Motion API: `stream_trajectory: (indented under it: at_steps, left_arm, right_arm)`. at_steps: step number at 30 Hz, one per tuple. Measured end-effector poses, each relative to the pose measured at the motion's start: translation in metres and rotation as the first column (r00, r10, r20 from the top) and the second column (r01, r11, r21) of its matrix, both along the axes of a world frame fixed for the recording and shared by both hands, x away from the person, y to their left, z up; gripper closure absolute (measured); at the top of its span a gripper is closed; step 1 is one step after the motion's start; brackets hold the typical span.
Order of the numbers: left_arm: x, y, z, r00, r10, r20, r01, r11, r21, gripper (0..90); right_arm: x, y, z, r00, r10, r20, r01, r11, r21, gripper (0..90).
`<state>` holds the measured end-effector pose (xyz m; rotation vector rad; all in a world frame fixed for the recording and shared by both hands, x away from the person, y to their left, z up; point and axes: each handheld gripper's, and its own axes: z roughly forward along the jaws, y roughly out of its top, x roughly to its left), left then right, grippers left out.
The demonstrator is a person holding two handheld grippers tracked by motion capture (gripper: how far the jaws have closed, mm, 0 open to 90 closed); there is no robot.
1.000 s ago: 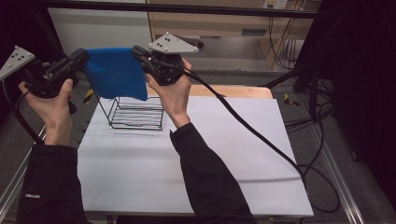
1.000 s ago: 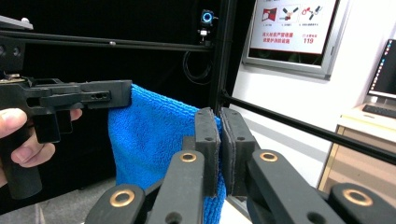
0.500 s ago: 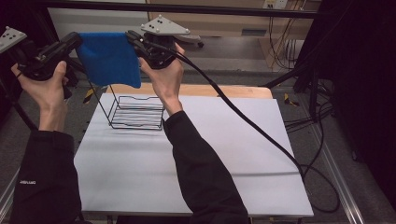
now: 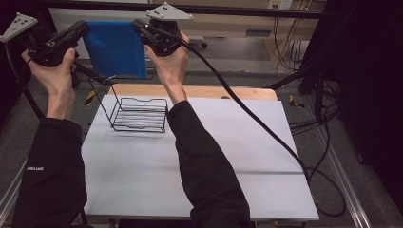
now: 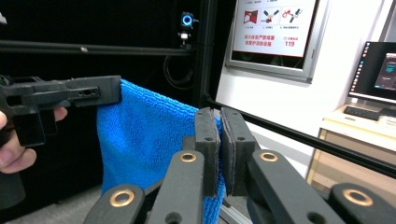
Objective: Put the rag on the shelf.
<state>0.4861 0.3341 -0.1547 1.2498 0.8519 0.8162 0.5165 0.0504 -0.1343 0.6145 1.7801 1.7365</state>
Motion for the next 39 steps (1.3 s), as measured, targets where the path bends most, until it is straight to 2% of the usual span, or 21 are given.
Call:
stream_trajectory:
  at_steps: [3, 7, 12, 16, 26, 35, 39]
  left_arm:
    - [0.009, 0.0, -0.001, 0.9999, 0.001, -0.016, -0.001, 1.0, -0.004, 85.2]
    - [0.018, -0.001, -0.001, 0.9998, 0.014, -0.017, -0.014, 0.9997, 0.022, 85.2]
    - [0.024, 0.0, -0.005, 0.9996, 0.019, -0.02, -0.019, 0.9993, 0.033, 85.2]
    - [0.021, 0.003, -0.016, 0.9995, 0.014, -0.029, -0.013, 0.9992, 0.038, 85.2]
    - [0.009, 0.008, -0.042, 0.999, -0.014, -0.043, 0.017, 0.9977, 0.066, 85.1]
    - [0.0, 0.013, -0.06, 0.9981, -0.015, -0.06, 0.019, 0.9973, 0.071, 85.1]
    - [-0.003, 0.016, -0.063, 0.9979, -0.027, -0.058, 0.031, 0.9967, 0.075, 85.0]
  right_arm:
    - [0.008, 0.001, -0.001, 1.0, -0.007, -0.006, 0.007, 1.0, -0.005, 86.3]
    - [0.017, 0.002, -0.005, 0.9997, -0.016, -0.017, 0.016, 1.0, -0.011, 86.3]
    - [0.023, 0.005, -0.009, 0.9995, -0.021, -0.022, 0.02, 0.999, -0.025, 86.3]
    - [0.023, 0.006, -0.015, 0.9996, -0.022, -0.015, 0.021, 0.998, -0.065, 86.1]
    - [0.017, 0.005, -0.037, 0.9976, 0.016, -0.068, -0.022, 0.996, -0.081, 85.9]
    - [0.009, 0.01, -0.046, 0.9967, 0.023, -0.077, -0.033, 0.991, -0.131, 85.6]
    - [0.009, 0.009, -0.053, 0.9942, 0.037, -0.101, -0.049, 0.992, -0.118, 85.5]
